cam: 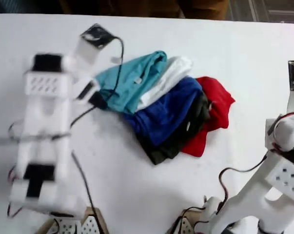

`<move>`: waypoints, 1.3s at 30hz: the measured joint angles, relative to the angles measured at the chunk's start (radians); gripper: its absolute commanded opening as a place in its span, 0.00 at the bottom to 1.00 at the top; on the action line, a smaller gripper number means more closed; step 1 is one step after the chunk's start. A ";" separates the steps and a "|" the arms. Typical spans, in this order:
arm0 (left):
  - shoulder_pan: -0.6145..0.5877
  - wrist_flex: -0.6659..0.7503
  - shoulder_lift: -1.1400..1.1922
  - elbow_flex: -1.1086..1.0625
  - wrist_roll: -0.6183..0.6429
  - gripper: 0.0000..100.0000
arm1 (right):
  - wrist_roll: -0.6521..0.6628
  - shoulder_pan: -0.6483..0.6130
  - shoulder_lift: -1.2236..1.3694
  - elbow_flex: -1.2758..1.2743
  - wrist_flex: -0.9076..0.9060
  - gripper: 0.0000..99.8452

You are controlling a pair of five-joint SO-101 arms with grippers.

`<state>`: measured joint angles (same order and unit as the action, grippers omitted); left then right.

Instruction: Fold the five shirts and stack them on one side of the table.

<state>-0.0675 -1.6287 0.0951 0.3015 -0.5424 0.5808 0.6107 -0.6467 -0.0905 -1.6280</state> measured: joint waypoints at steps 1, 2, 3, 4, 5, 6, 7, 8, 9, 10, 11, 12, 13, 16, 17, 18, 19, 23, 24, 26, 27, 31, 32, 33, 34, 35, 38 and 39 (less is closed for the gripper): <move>0.020 -0.017 0.071 0.063 0.000 0.36 | -0.012 0.000 0.026 0.000 -0.006 0.31; 0.041 -0.031 0.137 0.124 0.002 0.36 | -0.026 0.002 0.058 0.000 -0.017 0.31; 0.064 -0.038 0.199 0.184 0.003 0.36 | -0.040 0.003 0.091 0.000 -0.029 0.31; 0.086 -0.038 0.259 0.236 0.005 0.36 | -0.052 0.003 0.121 0.000 -0.040 0.31; 0.107 -0.038 0.316 0.288 0.006 0.36 | -0.068 0.003 0.149 0.000 -0.049 0.31; 0.121 -0.038 0.371 0.342 0.008 0.36 | -0.084 0.002 0.172 0.000 -0.057 0.31; 0.133 -0.038 0.425 0.393 0.005 0.36 | -0.098 0.002 0.187 0.000 -0.060 0.31; 0.141 -0.038 0.479 0.446 0.005 0.36 | -0.110 0.002 0.196 0.000 -0.061 0.31; 0.146 -0.038 0.528 0.496 0.006 0.36 | -0.117 0.003 0.201 0.000 -0.061 0.31; 0.150 -0.038 0.577 0.537 0.009 0.36 | -0.123 0.003 0.201 0.000 -0.061 0.31; 0.157 -0.038 0.631 0.575 0.009 0.36 | -0.126 0.003 0.203 0.000 -0.061 0.31; 0.161 -0.038 0.686 0.609 0.009 0.35 | -0.126 0.002 0.204 0.000 -0.061 0.31; 0.167 -0.038 0.741 0.640 0.009 0.35 | -0.126 0.002 0.206 0.000 -0.061 0.31; 0.175 -0.074 0.876 0.749 0.043 0.35 | -0.126 -0.021 0.207 0.000 -0.060 0.31; 0.175 -0.098 0.910 0.793 0.055 0.34 | -0.126 -0.035 0.207 0.000 -0.052 0.31; 0.180 -0.117 0.934 0.835 0.066 0.32 | -0.126 -0.052 0.207 0.000 -0.043 0.31; 0.186 -0.130 0.954 0.868 0.071 0.28 | -0.126 -0.069 0.207 -0.005 -0.032 0.31; 0.216 -0.143 0.997 0.904 0.078 0.03 | -0.126 -0.144 0.207 -0.074 0.020 0.31; 0.224 -0.144 1.002 0.910 0.083 0.02 | -0.126 -0.163 0.207 -0.094 0.029 0.31; 0.227 -0.144 1.005 0.918 0.120 0.06 | -0.126 -0.180 0.207 -0.129 0.040 0.31; 0.227 -0.144 1.005 0.919 0.144 0.05 | -0.126 -0.181 0.207 -0.146 0.046 0.31; 0.192 -0.144 1.005 0.921 0.186 0.03 | -0.126 -0.181 0.207 -0.213 0.091 0.31; 0.172 -0.144 1.007 0.921 0.187 0.02 | -0.126 -0.181 0.209 -0.222 0.101 0.31; 0.144 -0.144 1.007 0.921 0.187 0.02 | -0.126 -0.181 0.209 -0.229 0.110 0.31; 0.107 -0.144 1.010 0.922 0.187 0.02 | -0.126 -0.181 0.209 -0.230 0.115 0.31; 0.064 -0.143 1.011 0.922 0.187 0.02 | -0.126 -0.181 0.209 -0.233 0.118 0.31; -0.103 -0.143 0.965 0.919 0.181 0.02 | -0.126 -0.181 0.209 -0.233 0.120 0.31; -0.173 -0.143 0.933 0.919 0.161 0.02 | -0.126 -0.181 0.209 -0.233 0.120 0.31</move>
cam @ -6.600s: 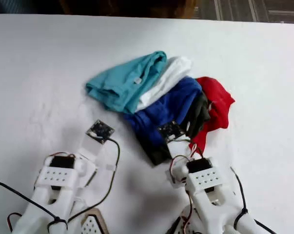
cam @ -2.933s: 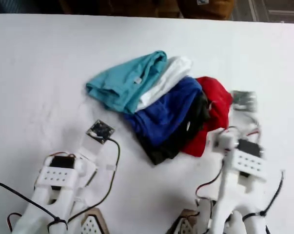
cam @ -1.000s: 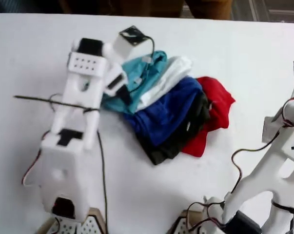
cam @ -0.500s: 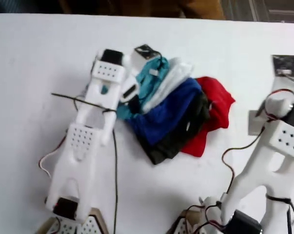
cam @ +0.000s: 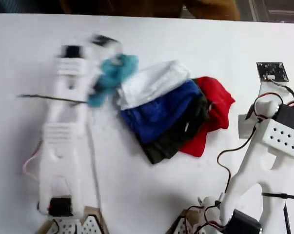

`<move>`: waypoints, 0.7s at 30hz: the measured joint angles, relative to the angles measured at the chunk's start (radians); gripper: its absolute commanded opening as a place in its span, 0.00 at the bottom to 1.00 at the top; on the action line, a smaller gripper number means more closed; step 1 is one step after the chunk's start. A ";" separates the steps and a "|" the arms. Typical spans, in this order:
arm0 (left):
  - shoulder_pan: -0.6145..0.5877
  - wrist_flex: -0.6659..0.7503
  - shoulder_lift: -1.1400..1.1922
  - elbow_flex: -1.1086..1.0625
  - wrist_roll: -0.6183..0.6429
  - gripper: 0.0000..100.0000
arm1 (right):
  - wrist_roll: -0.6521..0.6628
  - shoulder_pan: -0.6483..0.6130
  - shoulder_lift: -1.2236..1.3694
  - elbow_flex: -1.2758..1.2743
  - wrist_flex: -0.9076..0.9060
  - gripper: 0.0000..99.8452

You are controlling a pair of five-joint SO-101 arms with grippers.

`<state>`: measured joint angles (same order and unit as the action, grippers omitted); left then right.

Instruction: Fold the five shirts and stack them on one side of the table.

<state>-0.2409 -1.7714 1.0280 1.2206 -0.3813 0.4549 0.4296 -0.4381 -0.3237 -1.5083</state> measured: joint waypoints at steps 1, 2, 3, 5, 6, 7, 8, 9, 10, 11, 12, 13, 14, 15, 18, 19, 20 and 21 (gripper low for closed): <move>-0.075 0.000 -0.034 0.000 -0.026 0.02 | 0.000 -0.003 0.000 0.000 0.000 0.31; -0.157 0.000 -0.074 0.000 -0.060 0.02 | 0.000 -0.005 0.000 0.000 0.002 0.31; -0.235 0.000 -0.115 0.000 -0.092 0.02 | 0.000 -0.008 0.000 0.000 0.009 0.31; -0.400 0.003 -0.199 0.000 -0.173 0.02 | 0.000 -0.009 0.000 0.000 0.023 0.31; -0.479 0.008 -0.239 0.000 -0.215 0.02 | 0.000 -0.009 0.000 0.000 0.028 0.31; -0.554 0.023 -0.273 0.000 -0.253 0.02 | 0.000 -0.009 0.000 0.000 0.032 0.31; -0.626 0.037 -0.296 0.000 -0.279 0.02 | 0.000 -0.009 0.000 0.000 0.034 0.31; -0.689 0.049 -0.310 0.000 -0.292 0.02 | 0.000 -0.015 0.000 0.000 0.035 0.31; -0.744 0.057 -0.311 0.000 -0.301 0.02 | -0.002 -0.025 0.000 0.000 0.035 0.31; -0.787 0.061 -0.311 0.000 -0.307 0.02 | 0.000 -0.038 0.000 0.000 0.035 0.31; -0.813 0.061 -0.304 -0.002 -0.310 0.02 | 0.000 -0.052 0.000 0.000 0.035 0.31; -0.824 0.061 -0.287 -0.006 -0.311 0.02 | 0.000 -0.069 0.000 0.000 0.035 0.31; -0.824 0.060 -0.267 -0.008 -0.311 0.02 | 0.000 -0.084 0.000 0.000 0.035 0.31; -0.821 0.057 -0.239 -0.009 -0.311 0.02 | 0.000 -0.103 0.000 0.000 0.035 0.31; -0.787 0.023 -0.150 -0.009 -0.311 0.07 | 0.000 -0.158 0.000 0.000 0.034 0.31; -0.772 0.011 -0.132 -0.009 -0.311 0.11 | 0.000 -0.176 0.000 0.000 0.025 0.31; -0.756 0.005 -0.124 -0.011 -0.311 0.16 | 0.000 -0.195 0.000 0.000 0.014 0.31; -0.740 0.002 -0.120 -0.011 -0.311 0.22 | 0.000 -0.212 0.000 0.000 0.003 0.31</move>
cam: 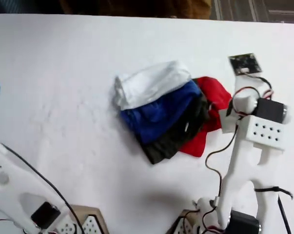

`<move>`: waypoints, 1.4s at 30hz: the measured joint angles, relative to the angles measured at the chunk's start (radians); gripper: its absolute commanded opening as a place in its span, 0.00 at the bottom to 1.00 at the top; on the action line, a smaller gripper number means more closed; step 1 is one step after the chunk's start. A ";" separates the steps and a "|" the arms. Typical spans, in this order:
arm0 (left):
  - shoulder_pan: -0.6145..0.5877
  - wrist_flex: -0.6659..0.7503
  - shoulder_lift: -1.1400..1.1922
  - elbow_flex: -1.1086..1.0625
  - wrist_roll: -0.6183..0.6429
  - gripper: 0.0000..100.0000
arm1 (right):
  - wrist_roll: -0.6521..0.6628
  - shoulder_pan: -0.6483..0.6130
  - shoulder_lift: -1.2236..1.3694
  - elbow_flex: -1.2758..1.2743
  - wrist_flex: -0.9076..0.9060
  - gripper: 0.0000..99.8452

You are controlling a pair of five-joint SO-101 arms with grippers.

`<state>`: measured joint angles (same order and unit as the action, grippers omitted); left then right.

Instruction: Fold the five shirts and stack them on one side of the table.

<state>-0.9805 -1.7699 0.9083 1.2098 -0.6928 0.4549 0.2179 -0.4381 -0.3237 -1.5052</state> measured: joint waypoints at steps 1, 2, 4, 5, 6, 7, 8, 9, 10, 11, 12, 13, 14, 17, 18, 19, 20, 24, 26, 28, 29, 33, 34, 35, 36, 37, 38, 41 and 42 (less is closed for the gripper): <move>0.015 0.000 0.000 0.000 0.000 0.27 | 0.000 -0.014 0.000 0.000 -0.014 0.31; 0.026 0.000 0.000 0.002 0.000 0.32 | 0.000 -0.025 0.000 0.000 -0.029 0.31; 0.044 0.000 -0.002 0.002 0.000 0.39 | 0.000 -0.035 0.000 0.000 -0.052 0.31; 0.049 0.000 -0.002 0.002 0.000 0.40 | 0.000 -0.037 0.000 0.000 -0.063 0.31; 0.052 0.000 -0.003 0.002 0.000 0.40 | 0.000 -0.037 0.000 0.000 -0.068 0.31; 0.054 0.000 -0.012 0.002 0.000 0.40 | 0.000 -0.037 0.000 0.000 -0.072 0.31; 0.055 0.000 -0.028 0.002 0.000 0.40 | 0.000 -0.035 0.000 0.000 -0.077 0.31; 0.061 0.000 -0.049 0.002 0.003 0.40 | 0.000 -0.035 0.000 0.000 -0.077 0.31; 0.069 0.000 -0.078 0.002 0.006 0.40 | 0.000 -0.035 0.000 0.000 -0.080 0.31; 0.083 0.000 -0.110 0.002 0.006 0.40 | 0.000 -0.037 0.000 0.000 -0.080 0.31; 0.100 0.000 -0.146 0.002 0.011 0.40 | 0.000 -0.038 0.000 0.000 -0.080 0.31; 0.120 0.000 -0.183 0.002 0.017 0.40 | 0.000 -0.040 0.000 0.000 -0.080 0.31; 0.147 0.000 -0.221 -0.005 0.028 0.40 | 0.000 -0.040 0.000 0.000 -0.080 0.31; 0.255 0.000 -0.345 -0.086 0.077 0.40 | 0.000 -0.040 0.000 0.000 -0.080 0.31; 0.301 0.000 -0.388 -0.137 0.101 0.40 | 0.000 -0.040 0.000 0.000 -0.080 0.31; 0.353 0.000 -0.433 -0.198 0.124 0.40 | 0.000 -0.041 0.000 -0.002 -0.080 0.31; 0.410 0.000 -0.476 -0.265 0.147 0.40 | 0.000 -0.041 0.000 -0.002 -0.080 0.31; 0.703 0.034 -0.575 -0.562 0.262 0.39 | 0.000 -0.041 0.000 -0.002 -0.080 0.31; 0.856 0.106 -0.577 -0.675 0.324 0.36 | 0.000 -0.041 0.000 -0.002 -0.087 0.31; 0.988 0.195 -0.577 -0.749 0.367 0.34 | 0.000 -0.028 0.000 -0.002 -0.098 0.31; 1.042 0.235 -0.575 -0.770 0.377 0.33 | 0.000 -0.012 0.000 -0.002 -0.103 0.31; 1.183 0.347 -0.496 -0.786 0.393 0.33 | 0.006 0.074 0.000 -0.002 -0.114 0.31; 1.198 0.376 -0.465 -0.786 0.394 0.33 | 0.020 0.101 0.000 -0.002 -0.114 0.31; 1.208 0.405 -0.433 -0.786 0.394 0.33 | 0.041 0.130 0.000 -0.002 -0.114 0.31; 1.212 0.434 -0.399 -0.786 0.394 0.33 | 0.061 0.158 0.000 -0.002 -0.114 0.31; 1.212 0.459 -0.361 -0.786 0.394 0.33 | 0.080 0.183 0.000 -0.002 -0.114 0.31; 1.212 0.480 -0.324 -0.786 0.394 0.33 | 0.103 0.210 0.000 -0.002 -0.114 0.31; 1.212 0.496 -0.224 -0.743 0.396 0.31 | 0.152 0.299 0.000 -0.002 -0.114 0.31; 1.211 0.488 -0.195 -0.717 0.396 0.28 | 0.166 0.322 0.000 -0.002 -0.114 0.31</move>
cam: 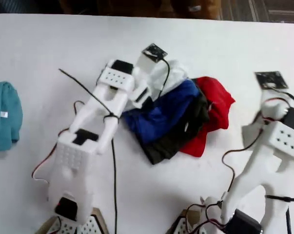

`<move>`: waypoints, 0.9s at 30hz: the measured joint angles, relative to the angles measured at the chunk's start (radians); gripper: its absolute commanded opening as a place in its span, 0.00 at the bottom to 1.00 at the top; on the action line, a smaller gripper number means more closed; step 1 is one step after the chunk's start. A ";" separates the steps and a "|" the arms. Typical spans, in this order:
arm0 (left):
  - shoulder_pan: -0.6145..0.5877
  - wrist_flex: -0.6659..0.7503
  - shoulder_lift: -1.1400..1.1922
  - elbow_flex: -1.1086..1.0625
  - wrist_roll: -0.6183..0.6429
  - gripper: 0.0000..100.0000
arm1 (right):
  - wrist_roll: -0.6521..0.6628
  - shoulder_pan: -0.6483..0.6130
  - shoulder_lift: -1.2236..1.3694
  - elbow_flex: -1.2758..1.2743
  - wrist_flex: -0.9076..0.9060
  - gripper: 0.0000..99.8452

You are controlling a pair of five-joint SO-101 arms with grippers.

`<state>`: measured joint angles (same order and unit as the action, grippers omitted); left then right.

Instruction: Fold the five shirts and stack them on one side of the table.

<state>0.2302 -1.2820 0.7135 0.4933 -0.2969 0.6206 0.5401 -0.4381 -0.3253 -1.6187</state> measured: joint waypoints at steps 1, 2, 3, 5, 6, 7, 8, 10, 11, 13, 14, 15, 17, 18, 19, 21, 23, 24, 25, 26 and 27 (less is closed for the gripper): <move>0.000 -0.014 0.043 0.037 0.000 0.24 | 0.011 0.020 0.000 0.000 0.000 0.31; 0.000 -0.035 0.081 0.081 0.000 0.17 | 0.018 0.035 0.000 0.000 0.000 0.31; 0.000 -0.064 0.118 0.137 0.000 0.10 | 0.025 0.049 0.000 0.000 0.000 0.31; 0.002 -0.127 0.190 0.255 0.002 0.01 | 0.029 0.066 0.000 0.000 0.000 0.31; 0.002 -0.163 0.227 0.321 0.002 0.04 | 0.029 0.066 0.000 0.000 0.000 0.31; 0.003 -0.198 0.262 0.387 0.003 0.06 | 0.029 0.064 0.000 0.000 0.000 0.31; 0.005 -0.235 0.298 0.451 0.003 0.05 | 0.031 0.063 0.000 0.000 0.000 0.31; 0.006 -0.316 0.368 0.591 0.003 0.02 | 0.032 0.063 0.000 0.000 0.003 0.31; 0.006 -0.353 0.402 0.664 0.003 0.02 | 0.031 0.063 0.000 0.000 0.005 0.31; -0.002 -0.430 0.445 0.798 0.002 0.02 | 0.031 0.063 0.000 0.000 0.008 0.31; -0.017 -0.459 0.460 0.848 -0.002 0.02 | 0.031 0.063 0.000 0.000 0.008 0.31; -0.040 -0.473 0.470 0.895 0.002 0.02 | 0.031 0.063 0.000 0.000 0.008 0.31; -0.117 -0.488 0.473 0.934 0.028 0.02 | 0.031 0.063 0.000 0.000 0.008 0.31; -0.170 -0.489 0.466 0.939 0.046 0.02 | 0.031 0.063 0.000 0.000 0.008 0.31; -0.227 -0.489 0.453 0.941 0.058 0.02 | 0.031 0.063 0.000 0.000 0.009 0.31; -0.345 -0.489 0.405 0.939 0.071 0.02 | 0.031 0.063 0.000 -0.006 0.021 0.31; -0.456 -0.489 0.319 0.913 0.074 0.02 | 0.031 0.063 0.000 -0.031 0.048 0.31; -0.511 -0.489 0.270 0.895 0.074 0.02 | 0.031 0.063 0.000 -0.048 0.063 0.31; -0.563 -0.489 0.218 0.872 0.066 0.02 | 0.031 0.063 0.000 -0.063 0.080 0.31; -0.614 -0.489 0.161 0.847 0.046 0.02 | 0.031 0.064 0.000 -0.083 0.095 0.31; -0.664 -0.489 0.104 0.821 0.025 0.02 | 0.031 0.064 0.000 -0.098 0.109 0.31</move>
<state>-0.4342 -1.7714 0.8178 1.3142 -0.2723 0.6513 0.6045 -0.4381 -0.4235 -1.5098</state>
